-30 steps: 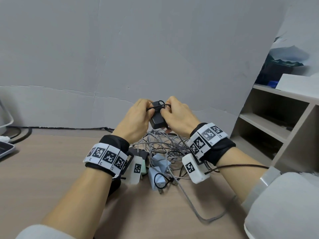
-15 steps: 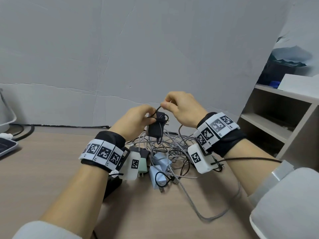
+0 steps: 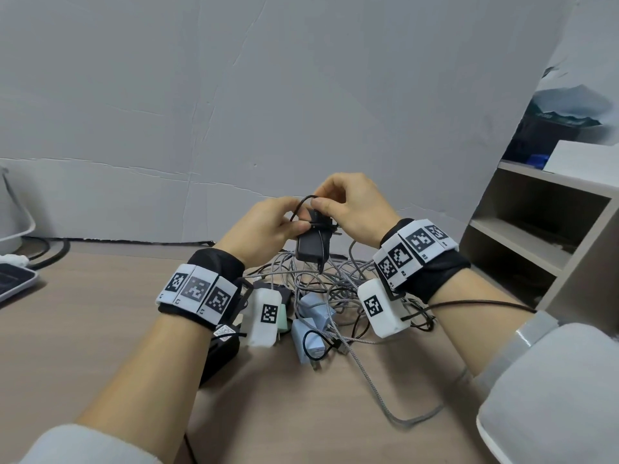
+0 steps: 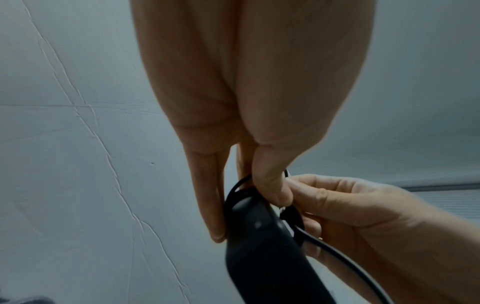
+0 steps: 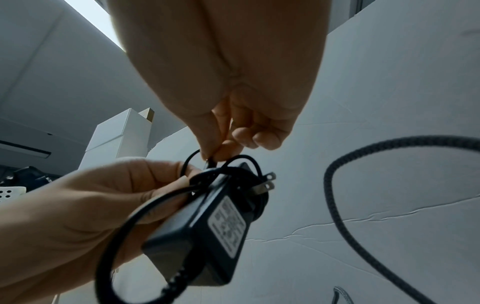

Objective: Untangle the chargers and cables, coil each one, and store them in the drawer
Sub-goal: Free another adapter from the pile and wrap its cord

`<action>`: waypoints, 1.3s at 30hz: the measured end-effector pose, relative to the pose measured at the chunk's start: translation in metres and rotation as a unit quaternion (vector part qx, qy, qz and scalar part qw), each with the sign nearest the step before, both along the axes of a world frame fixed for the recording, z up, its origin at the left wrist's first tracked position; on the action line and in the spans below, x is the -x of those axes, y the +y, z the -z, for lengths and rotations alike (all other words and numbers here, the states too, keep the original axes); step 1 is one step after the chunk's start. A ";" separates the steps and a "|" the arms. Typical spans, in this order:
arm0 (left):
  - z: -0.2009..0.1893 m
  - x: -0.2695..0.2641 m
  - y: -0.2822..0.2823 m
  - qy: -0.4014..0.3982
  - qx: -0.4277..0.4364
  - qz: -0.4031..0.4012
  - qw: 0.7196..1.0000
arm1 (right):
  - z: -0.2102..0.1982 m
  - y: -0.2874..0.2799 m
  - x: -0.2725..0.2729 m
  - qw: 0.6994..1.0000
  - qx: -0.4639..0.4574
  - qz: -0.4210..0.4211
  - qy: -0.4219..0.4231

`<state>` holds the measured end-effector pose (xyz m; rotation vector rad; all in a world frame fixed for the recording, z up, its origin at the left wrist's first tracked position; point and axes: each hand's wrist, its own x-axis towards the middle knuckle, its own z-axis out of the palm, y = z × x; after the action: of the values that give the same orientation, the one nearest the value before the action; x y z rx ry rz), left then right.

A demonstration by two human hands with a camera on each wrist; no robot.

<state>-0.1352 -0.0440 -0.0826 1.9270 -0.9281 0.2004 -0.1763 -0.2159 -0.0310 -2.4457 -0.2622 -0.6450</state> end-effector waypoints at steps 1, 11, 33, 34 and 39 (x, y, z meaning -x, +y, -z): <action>0.000 -0.001 0.000 0.007 0.002 0.002 1.000 | -0.001 0.000 0.000 1.000 0.005 0.005 0.005; -0.001 0.002 -0.006 0.012 0.029 0.011 0.999 | -0.015 -0.007 0.010 0.995 0.018 -0.022 0.097; -0.001 -0.003 -0.010 0.071 0.173 -0.100 0.977 | -0.012 -0.003 0.021 0.988 0.003 -0.035 0.149; -0.001 -0.003 -0.009 0.072 0.175 -0.098 0.977 | -0.011 -0.002 0.022 0.986 -0.005 -0.041 0.159; 0.000 -0.001 -0.011 0.080 0.178 -0.097 0.976 | -0.009 0.000 0.022 0.978 -0.031 -0.083 0.189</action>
<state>-0.1345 -0.0552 -0.0824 1.6688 -0.5526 0.3000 -0.1979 -0.2161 -0.0225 -2.3951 -0.2836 -0.1080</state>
